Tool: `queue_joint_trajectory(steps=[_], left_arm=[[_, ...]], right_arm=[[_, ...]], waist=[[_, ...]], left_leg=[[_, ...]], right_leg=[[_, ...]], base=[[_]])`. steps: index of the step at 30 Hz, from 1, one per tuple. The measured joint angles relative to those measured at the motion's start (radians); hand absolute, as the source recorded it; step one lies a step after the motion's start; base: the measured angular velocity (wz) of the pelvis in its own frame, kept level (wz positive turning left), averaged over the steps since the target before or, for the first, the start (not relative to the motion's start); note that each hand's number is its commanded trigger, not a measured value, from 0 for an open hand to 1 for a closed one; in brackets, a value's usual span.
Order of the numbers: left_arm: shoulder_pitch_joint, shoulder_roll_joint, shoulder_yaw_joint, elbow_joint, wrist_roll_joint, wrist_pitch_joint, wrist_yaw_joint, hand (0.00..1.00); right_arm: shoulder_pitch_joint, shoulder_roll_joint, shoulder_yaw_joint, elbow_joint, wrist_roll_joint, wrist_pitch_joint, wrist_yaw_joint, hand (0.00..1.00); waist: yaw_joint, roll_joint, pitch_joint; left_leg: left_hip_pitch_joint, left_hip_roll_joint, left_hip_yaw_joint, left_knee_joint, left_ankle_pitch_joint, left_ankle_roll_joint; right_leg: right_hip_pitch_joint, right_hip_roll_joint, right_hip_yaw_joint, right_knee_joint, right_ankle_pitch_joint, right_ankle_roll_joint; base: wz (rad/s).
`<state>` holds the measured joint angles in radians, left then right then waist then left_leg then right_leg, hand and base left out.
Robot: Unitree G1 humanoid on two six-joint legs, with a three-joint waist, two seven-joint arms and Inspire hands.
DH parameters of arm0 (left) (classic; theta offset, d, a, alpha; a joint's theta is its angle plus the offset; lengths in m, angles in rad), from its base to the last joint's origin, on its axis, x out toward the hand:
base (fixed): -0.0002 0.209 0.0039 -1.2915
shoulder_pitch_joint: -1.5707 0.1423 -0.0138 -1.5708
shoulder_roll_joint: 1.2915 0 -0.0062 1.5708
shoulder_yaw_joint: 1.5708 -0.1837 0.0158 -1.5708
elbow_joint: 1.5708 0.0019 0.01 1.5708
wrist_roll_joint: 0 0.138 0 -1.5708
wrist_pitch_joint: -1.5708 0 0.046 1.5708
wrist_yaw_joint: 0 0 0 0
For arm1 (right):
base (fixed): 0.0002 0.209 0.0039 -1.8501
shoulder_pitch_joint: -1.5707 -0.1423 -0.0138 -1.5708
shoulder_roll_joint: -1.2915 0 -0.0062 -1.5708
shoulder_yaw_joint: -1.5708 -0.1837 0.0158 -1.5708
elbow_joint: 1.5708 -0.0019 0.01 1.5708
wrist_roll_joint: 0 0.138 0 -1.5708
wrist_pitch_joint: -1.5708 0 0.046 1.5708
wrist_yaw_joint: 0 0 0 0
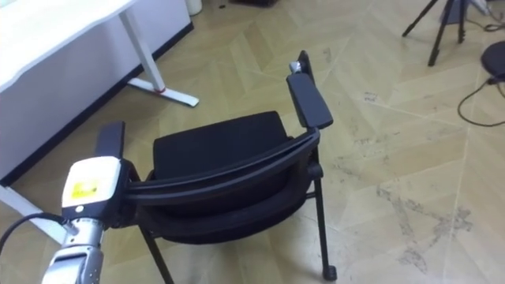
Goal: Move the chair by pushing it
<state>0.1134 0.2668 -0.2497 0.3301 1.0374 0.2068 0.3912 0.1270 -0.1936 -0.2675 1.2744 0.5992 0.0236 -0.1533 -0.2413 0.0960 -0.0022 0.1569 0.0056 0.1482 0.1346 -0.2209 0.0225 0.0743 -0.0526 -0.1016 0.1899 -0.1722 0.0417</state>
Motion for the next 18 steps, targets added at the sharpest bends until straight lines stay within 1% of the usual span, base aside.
queue_joint_trajectory(steps=[1, 2, 3, 4, 5, 6, 8, 9, 10, 11, 12, 14, 15, 16, 17, 18], left_arm=[[0.007, 0.001, 0.017, -0.001, -0.005, 0.000, 0.001, 1.00], [0.012, 0.003, 0.035, 0.005, -0.007, -0.001, 0.003, 1.00], [0.016, 0.003, 0.045, 0.006, -0.009, -0.002, 0.004, 1.00], [0.027, 0.009, 0.062, 0.005, -0.020, -0.002, 0.010, 1.00], [0.037, 0.015, 0.079, 0.003, -0.026, -0.004, 0.010, 1.00], [0.041, 0.015, 0.089, 0.002, -0.025, -0.006, 0.010, 1.00], [0.045, 0.024, 0.120, 0.003, -0.025, -0.018, 0.009, 1.00], [0.046, 0.025, 0.131, 0.002, -0.025, -0.026, 0.009, 1.00], [0.046, 0.033, 0.145, 0.001, -0.025, -0.038, 0.006, 1.00], [0.046, 0.045, 0.155, 0.000, -0.030, -0.052, 0.001, 1.00], [0.045, 0.052, 0.157, -0.001, -0.031, -0.055, -0.001, 1.00], [0.043, 0.077, 0.157, -0.018, -0.049, -0.062, -0.010, 1.00], [0.042, 0.082, 0.157, -0.020, -0.049, -0.065, -0.010, 1.00], [0.039, 0.088, 0.157, -0.028, -0.049, -0.068, -0.015, 1.00], [0.035, 0.093, 0.158, -0.037, -0.047, -0.071, -0.019, 1.00], [0.032, 0.095, 0.162, -0.039, -0.044, -0.078, -0.022, 1.00]], right_arm=[[0.007, 0.000, -0.062, -0.001, 0.043, 0.000, -0.017, 0.00], [0.015, -0.001, -0.121, -0.003, 0.103, 0.000, -0.040, 0.00], [0.016, -0.002, -0.153, -0.005, 0.130, 0.000, -0.053, 0.00], [0.020, -0.006, -0.210, -0.009, 0.179, 0.000, -0.084, 0.00], [0.036, -0.007, -0.259, -0.036, 0.214, -0.001, -0.118, 0.00], [0.044, -0.008, -0.281, -0.055, 0.229, 0.000, -0.133, 0.00], [0.079, -0.010, -0.358, -0.172, 0.249, -0.002, -0.217, 0.00], [0.085, -0.010, -0.375, -0.206, 0.248, -0.006, -0.241, 0.00], [0.096, -0.010, -0.397, -0.283, 0.238, -0.016, -0.293, 0.00], [0.100, -0.010, -0.410, -0.360, 0.209, -0.040, -0.344, 0.00], [0.101, -0.010, -0.415, -0.399, 0.184, -0.053, -0.370, 0.00], [0.091, -0.012, -0.415, -0.569, 0.057, -0.085, -0.483, 0.00], [0.087, -0.015, -0.414, -0.603, 0.033, -0.093, -0.507, 0.00], [0.079, -0.019, -0.413, -0.668, -0.007, -0.107, -0.551, 0.00], [0.075, -0.020, -0.406, -0.735, -0.038, -0.113, -0.593, 0.00], [0.076, -0.019, -0.400, -0.775, -0.069, -0.114, -0.613, 0.00]], waist=[[-0.014, 0.001, 0.0004], [-0.035, -0.001, 0.0003], [-0.044, -0.002, 0.0002], [-0.068, -0.003, 0.0000], [-0.082, -0.004, 0.0003], [-0.087, -0.004, 0.0004], [-0.115, -0.010, 0.0021], [-0.117, -0.013, 0.0029], [-0.120, -0.020, 0.0031], [-0.126, -0.027, 0.0024], [-0.130, -0.031, 0.0021], [-0.135, -0.040, 0.0043], [-0.136, -0.042, 0.0058], [-0.136, -0.047, 0.0049], [-0.129, -0.052, 0.0057], [-0.121, -0.053, 0.0063]], left_leg=[[0.000, 0.000, 0.007, -0.001, 0.000, 0.000], [0.000, 0.000, 0.010, -0.005, 0.000, 0.001], [0.000, 0.000, 0.014, -0.005, 0.000, 0.001], [-0.004, -0.001, 0.019, -0.004, -0.001, 0.001], [-0.007, -0.001, 0.031, -0.003, -0.001, 0.002], [-0.010, -0.001, 0.037, -0.002, -0.001, 0.002], [-0.026, -0.006, 0.042, 0.003, 0.000, 0.006], [-0.028, -0.007, 0.045, 0.003, 0.001, 0.006], [-0.032, -0.008, 0.050, 0.003, 0.002, 0.007], [-0.038, -0.010, 0.054, 0.004, 0.002, 0.008], [-0.043, -0.010, 0.054, 0.007, 0.002, 0.008], [-0.061, -0.013, 0.066, 0.014, 0.001, 0.011], [-0.062, -0.013, 0.067, 0.015, 0.001, 0.011], [-0.068, -0.013, 0.068, 0.019, 0.000, 0.013], [-0.074, -0.013, 0.069, 0.020, 0.000, 0.013], [-0.077, -0.013, 0.070, 0.019, 0.000, 0.013]], right_leg=[[-0.006, 0.002, 0.012, 0.002, 0.000, 0.000], [-0.009, 0.002, 0.016, 0.008, 0.000, 0.000], [-0.014, 0.002, 0.019, 0.015, -0.002, 0.000], [-0.024, 0.002, 0.022, 0.024, -0.003, 0.000], [-0.038, 0.002, 0.033, 0.036, -0.006, 0.000], [-0.042, 0.002, 0.040, 0.041, -0.006, 0.000], [-0.063, -0.003, 0.048, 0.067, -0.009, 0.003], [-0.070, -0.003, 0.053, 0.070, -0.010, 0.003], [-0.084, -0.003, 0.062, 0.077, -0.011, 0.004], [-0.099, -0.003, 0.069, 0.084, -0.011, 0.004], [-0.104, -0.004, 0.070, 0.086, -0.012, 0.005], [-0.119, -0.005, 0.080, 0.096, -0.011, 0.007], [-0.121, -0.005, 0.081, 0.097, -0.011, 0.007], [-0.126, -0.005, 0.081, 0.099, -0.011, 0.007], [-0.132, -0.005, 0.083, 0.100, -0.011, 0.007], [-0.136, -0.005, 0.085, 0.100, -0.010, 0.007]], base=[[-0.17], [-0.17], [-0.13], [-0.20], [-0.24], [-0.22], [-0.12], [-0.15], [-0.19], [-0.15], [-0.11], [-0.09], [-0.04], [0.00], [0.00], [-0.07]])
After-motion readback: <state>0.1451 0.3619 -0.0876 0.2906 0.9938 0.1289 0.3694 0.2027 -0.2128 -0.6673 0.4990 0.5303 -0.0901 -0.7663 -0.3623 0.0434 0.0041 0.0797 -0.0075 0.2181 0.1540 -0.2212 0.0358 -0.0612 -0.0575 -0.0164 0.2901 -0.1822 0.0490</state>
